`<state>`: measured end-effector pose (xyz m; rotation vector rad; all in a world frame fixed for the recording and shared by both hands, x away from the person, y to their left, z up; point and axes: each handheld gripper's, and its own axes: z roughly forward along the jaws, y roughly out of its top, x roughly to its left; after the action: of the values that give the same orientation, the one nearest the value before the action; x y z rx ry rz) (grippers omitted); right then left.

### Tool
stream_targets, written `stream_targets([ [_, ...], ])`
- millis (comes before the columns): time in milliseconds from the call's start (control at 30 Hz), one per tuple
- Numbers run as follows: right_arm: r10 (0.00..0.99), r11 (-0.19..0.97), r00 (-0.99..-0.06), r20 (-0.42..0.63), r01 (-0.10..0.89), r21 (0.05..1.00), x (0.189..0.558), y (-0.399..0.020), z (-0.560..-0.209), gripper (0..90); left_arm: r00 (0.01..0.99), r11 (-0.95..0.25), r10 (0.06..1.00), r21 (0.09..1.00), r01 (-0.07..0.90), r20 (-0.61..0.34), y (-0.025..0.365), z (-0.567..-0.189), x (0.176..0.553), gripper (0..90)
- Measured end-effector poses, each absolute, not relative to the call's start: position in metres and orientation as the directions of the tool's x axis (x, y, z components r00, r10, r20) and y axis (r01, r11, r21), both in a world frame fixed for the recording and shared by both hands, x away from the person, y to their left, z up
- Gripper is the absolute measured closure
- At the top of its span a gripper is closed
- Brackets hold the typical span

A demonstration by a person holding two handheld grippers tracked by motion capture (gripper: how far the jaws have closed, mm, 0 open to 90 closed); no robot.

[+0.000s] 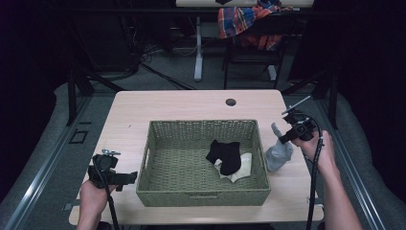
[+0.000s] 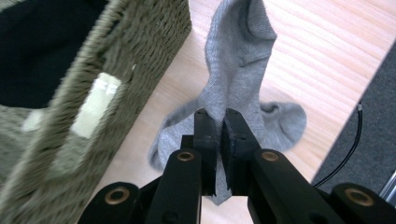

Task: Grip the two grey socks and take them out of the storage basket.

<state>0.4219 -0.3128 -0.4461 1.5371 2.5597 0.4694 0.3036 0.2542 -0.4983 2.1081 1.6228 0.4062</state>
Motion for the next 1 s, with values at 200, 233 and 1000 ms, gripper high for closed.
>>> stream_targets([
  [200,0.881,0.442,-0.472,0.038,0.848,0.293,0.432,-0.308,-0.48,84.9,0.262,-0.206,0.964,0.516,0.832,-0.037,0.254,-0.499,0.303,0.7],
  [233,0.881,0.442,-0.472,0.038,0.848,0.293,0.432,-0.308,-0.48,84.9,0.262,-0.206,0.964,0.516,0.832,-0.037,0.254,-0.499,0.303,0.7],
  [1000,0.888,0.33,-0.442,0.128,0.806,0.492,0.405,-0.332,-0.453,12.9,0.259,-0.204,0.965,0.52,0.829,-0.035,0.256,-0.497,0.303,0.7],
])
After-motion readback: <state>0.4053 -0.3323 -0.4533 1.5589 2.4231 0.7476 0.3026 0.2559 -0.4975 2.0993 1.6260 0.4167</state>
